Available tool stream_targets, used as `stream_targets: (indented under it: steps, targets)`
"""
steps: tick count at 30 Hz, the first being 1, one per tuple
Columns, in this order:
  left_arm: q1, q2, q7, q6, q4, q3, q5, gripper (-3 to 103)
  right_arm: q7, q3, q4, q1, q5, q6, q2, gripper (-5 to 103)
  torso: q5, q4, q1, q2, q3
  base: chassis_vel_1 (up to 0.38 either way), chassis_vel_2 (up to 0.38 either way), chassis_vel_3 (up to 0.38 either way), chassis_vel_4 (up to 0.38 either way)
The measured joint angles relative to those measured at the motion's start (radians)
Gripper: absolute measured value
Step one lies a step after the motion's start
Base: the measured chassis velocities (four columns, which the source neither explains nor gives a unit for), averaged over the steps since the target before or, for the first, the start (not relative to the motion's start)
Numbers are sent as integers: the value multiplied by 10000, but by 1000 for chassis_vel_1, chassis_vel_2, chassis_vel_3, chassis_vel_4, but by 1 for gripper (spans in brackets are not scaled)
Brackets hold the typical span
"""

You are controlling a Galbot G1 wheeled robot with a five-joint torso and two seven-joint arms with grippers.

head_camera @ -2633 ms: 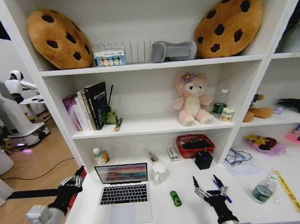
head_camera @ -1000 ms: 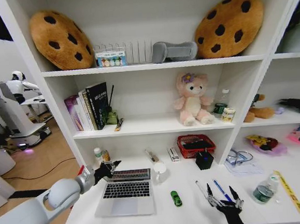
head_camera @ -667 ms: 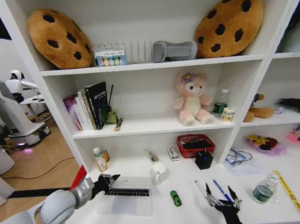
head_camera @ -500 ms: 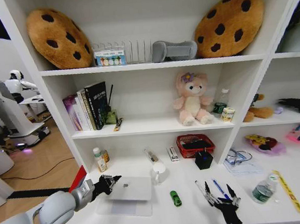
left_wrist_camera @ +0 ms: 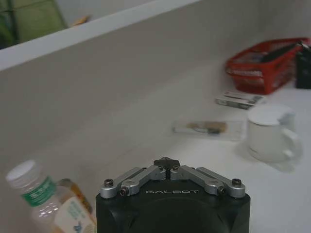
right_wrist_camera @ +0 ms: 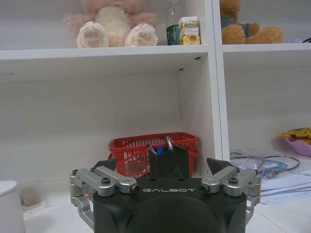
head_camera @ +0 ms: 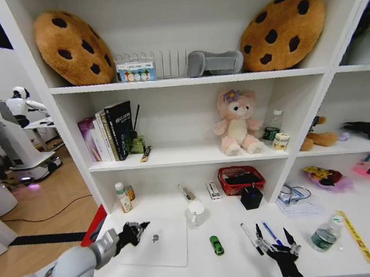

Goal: Organize the objects on the table.

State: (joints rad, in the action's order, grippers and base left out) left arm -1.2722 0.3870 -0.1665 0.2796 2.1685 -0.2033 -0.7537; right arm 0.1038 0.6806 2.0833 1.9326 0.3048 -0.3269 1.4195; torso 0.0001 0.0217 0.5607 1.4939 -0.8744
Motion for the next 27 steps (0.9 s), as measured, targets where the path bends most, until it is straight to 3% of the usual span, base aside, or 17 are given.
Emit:
stream_targets:
  steps: [1, 2, 5, 8, 10, 13, 14, 15, 16, 18, 19, 20, 22, 23, 25, 26, 27]
  targets:
    - [-81, 268, -667, 112, -10, -232, -391, 0, 3, 35, 40, -1, 17, 41, -29, 100, -1, -2, 0, 0, 0, 0, 0, 0, 0]
    - [-81, 268, -667, 112, -10, -232, -391, 0, 3, 35, 40, -1, 17, 41, -29, 100, -1, -2, 0, 0, 0, 0, 0, 0, 0]
    - [-235, 974, -1979, 377, -132, -723, -1171, 0, 24, 274, 187, 103, 73, 67, -18, 100, 0, -6, 0, 0, 0, 0, 0, 0, 0]
    - [-663, 1505, -2311, 392, -189, -1322, -1159, 0, 28, 518, 334, 245, 157, 66, -8, 100, -2, 9, 0, 0, 0, 0, 0, 0, 0]
    - [-1253, 1893, -2384, 375, -55, -1905, -1026, 0, 31, 569, 396, 247, 182, 78, -67, 100, -3, -3, -1, 0, 0, 0, 0, 0, 0]
    - [-2549, 2760, -2387, 278, 402, -3253, -465, 0, 90, 590, 529, 232, 224, 192, -218, 100, 0, -4, -1, 0, 1, 0, 0, 0, 0]
    - [-2549, 2760, -2387, 278, 402, -3253, -465, 0, 90, 590, 529, 232, 224, 192, -218, 100, 0, -4, -1, 0, 1, 0, 0, 0, 0]
    - [-3287, 3386, -2275, 223, 638, -4056, -40, -3, 134, 551, 587, 226, 207, 239, -288, 100, 2, -1, -1, 1, 1, 0, 0, 0, 0]
    - [-3767, 3813, -2115, 177, 794, -4538, 235, 2, 142, 514, 617, 222, 171, 266, -331, 100, -3, -3, -1, 1, 1, 0, 0, 0, 0]
    - [-4263, 4304, -1984, 107, 953, -5017, 587, 2, 150, 487, 647, 215, 133, 297, -370, 100, 1, 0, 0, 1, 1, 0, 0, 0, 0]
    - [-4807, 4934, -1766, -3, 1114, -5477, 1080, 7, 150, 446, 660, 207, 94, 362, -408, 100, 0, -7, -2, 1, 1, 0, 0, 0, 0]
    - [-4807, 4934, -1766, -3, 1114, -5477, 1080, 7, 150, 446, 660, 207, 94, 362, -408, 100, 0, -7, -2, 1, 1, 0, 0, 0, 0]
    - [-5812, 6183, -1232, -376, 1384, -6119, 2225, 24, 141, 335, 671, 183, 40, 456, -480, 100, 0, -8, -3, 2, 2, 0, 0, 0, 0]
    - [-5812, 6183, -1232, -376, 1384, -6119, 2225, 24, 141, 335, 671, 183, 40, 456, -480, 100, 0, -8, -3, 2, 2, 0, 0, 0, 0]
    - [-6343, 7317, -820, -659, 1823, -6307, 2956, 29, 87, 228, 639, 162, -84, 459, -508, 100, 1, -5, -4, 2, 2, 0, 0, 0, 0]
    - [-6343, 7317, -820, -659, 1823, -6307, 2956, 29, 87, 228, 639, 162, -84, 459, -508, 100, 1, -5, -4, 2, 2, 0, 0, 0, 0]
    - [-6565, 7753, -633, -772, 2086, -6326, 3231, 40, 67, 178, 633, 159, -148, 459, -517, 100, 3, 1, -4, 2, 2, 0, 0, 0, 0]
